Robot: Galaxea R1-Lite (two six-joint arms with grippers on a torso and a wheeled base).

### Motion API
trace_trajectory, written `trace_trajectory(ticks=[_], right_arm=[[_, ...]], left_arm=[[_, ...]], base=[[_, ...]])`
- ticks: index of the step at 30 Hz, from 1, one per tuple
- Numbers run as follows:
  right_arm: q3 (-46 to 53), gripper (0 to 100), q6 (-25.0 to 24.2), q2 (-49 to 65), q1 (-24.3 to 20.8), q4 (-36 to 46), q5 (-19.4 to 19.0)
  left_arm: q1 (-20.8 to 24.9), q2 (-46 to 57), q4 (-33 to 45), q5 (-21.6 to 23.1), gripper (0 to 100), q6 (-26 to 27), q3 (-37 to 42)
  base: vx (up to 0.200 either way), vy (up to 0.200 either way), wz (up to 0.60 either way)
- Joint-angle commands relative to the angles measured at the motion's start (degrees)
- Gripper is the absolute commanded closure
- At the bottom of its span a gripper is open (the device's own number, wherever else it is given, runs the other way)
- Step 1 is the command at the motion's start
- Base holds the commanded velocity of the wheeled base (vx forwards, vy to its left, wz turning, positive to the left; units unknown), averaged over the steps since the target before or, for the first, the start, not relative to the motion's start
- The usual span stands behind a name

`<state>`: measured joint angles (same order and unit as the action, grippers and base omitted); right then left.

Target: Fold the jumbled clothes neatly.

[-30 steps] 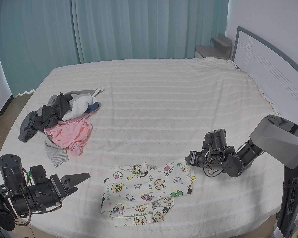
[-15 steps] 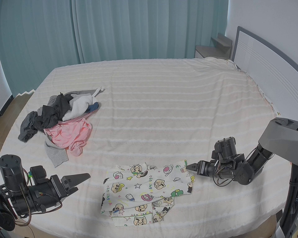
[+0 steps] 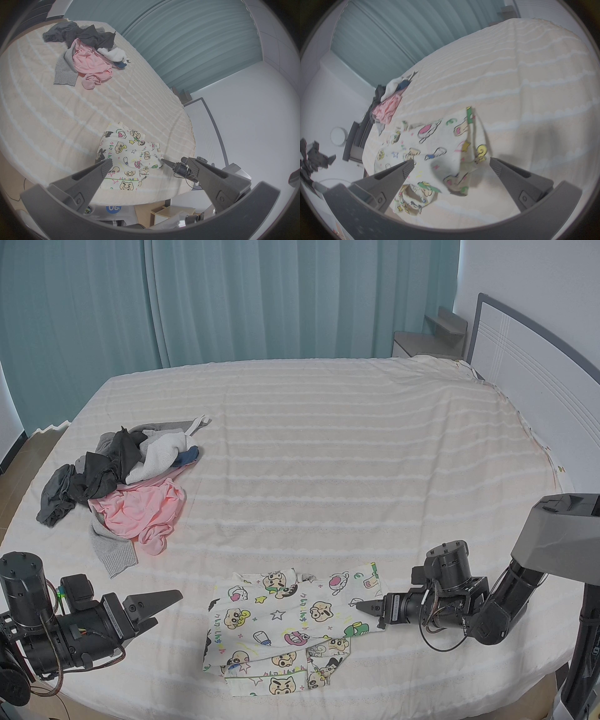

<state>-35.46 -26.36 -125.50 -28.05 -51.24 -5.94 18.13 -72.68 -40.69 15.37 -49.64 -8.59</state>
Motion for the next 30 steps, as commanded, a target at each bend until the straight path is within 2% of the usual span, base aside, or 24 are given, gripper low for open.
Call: trace_trajectory(ticks=[1,4,5,17,24,30], right_arm=[[0.48,0,1.48,-1.85,-1.83,-0.09,-0.13],[0.48,0,2.63,-2.91,-2.62,-0.18,-1.01],[0.57,100,2.80,-3.17,-2.71,-0.27,-1.18],[7.95,100,4.47,-1.76,-2.62,-8.79,-1.89],[13.67,100,4.65,4.92,-2.54,-8.79,-7.77],[15.86,100,6.32,4.39,-1.13,-8.62,-8.21]], left_arm=[[-0.02,-0.18,0.00,0.01,0,-0.02,-0.02],[-0.02,-0.27,0.00,0.01,0,-0.02,-0.02],[-0.02,-0.36,0.00,0.01,0,-0.02,0.07],[-0.02,-0.36,0.00,0.01,0,-0.02,0.07],[-0.02,-0.44,0.00,0.10,0,-0.02,0.07],[0.15,-0.44,0.00,0.10,0,-0.02,0.07]], base=[[0.000,0.000,0.00],[0.000,0.000,0.00],[0.000,0.000,0.00],[0.000,0.000,0.00],[0.000,0.000,0.00],[0.000,0.000,0.00]])
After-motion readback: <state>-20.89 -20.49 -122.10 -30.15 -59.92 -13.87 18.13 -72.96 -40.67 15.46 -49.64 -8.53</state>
